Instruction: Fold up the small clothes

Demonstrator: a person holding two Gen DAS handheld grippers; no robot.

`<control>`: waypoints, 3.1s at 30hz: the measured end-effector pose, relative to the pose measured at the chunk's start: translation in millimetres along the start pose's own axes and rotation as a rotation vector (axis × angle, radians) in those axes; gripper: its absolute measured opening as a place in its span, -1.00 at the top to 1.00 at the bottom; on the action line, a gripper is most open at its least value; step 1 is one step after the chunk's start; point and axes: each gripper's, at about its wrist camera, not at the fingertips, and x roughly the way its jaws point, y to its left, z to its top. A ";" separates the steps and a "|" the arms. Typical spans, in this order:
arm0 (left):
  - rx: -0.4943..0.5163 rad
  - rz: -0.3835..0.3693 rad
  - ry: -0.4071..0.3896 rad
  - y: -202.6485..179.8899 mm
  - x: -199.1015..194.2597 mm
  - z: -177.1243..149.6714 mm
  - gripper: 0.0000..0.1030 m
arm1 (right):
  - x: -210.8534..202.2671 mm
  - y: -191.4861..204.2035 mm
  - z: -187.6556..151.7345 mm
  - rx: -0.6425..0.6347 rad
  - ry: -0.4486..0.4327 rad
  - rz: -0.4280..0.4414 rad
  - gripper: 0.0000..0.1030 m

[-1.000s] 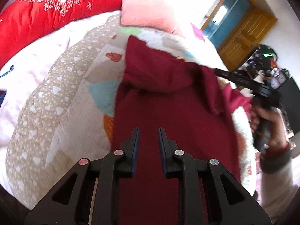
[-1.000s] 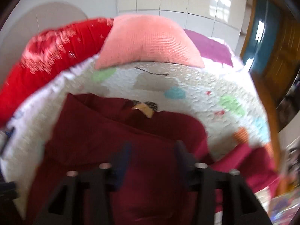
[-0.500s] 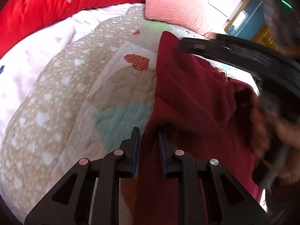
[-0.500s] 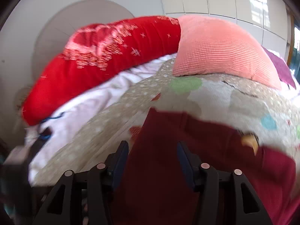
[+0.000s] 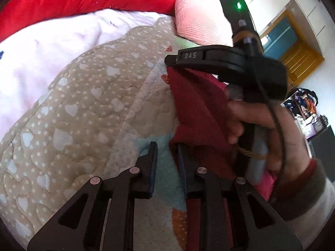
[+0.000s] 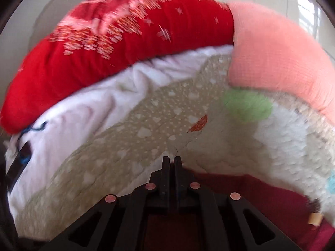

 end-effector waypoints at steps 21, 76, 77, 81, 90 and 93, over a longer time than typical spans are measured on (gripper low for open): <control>0.128 0.102 -0.047 -68.4 -0.9 15.9 0.61 | -198.3 -51.2 -163.8 0.188 -0.211 -0.063 -0.49; 0.380 0.158 0.069 -116.8 46.7 2.8 0.48 | -247.6 -139.7 -197.1 0.011 -0.172 -0.569 0.90; 0.383 0.159 0.070 -118.0 46.8 1.2 0.48 | -247.3 -145.1 -192.1 0.017 -0.173 -0.581 0.90; 0.416 0.169 0.077 -123.7 47.1 -4.9 0.48 | -221.9 -159.3 -185.1 0.013 -0.065 -0.622 0.76; 0.452 0.183 0.078 -132.4 42.2 -20.1 0.48 | -210.9 -141.1 -203.9 0.173 -0.116 -0.347 0.37; 0.433 0.151 0.088 -132.9 32.3 -19.9 0.48 | -182.2 -148.0 -218.8 0.208 -0.014 -0.395 0.37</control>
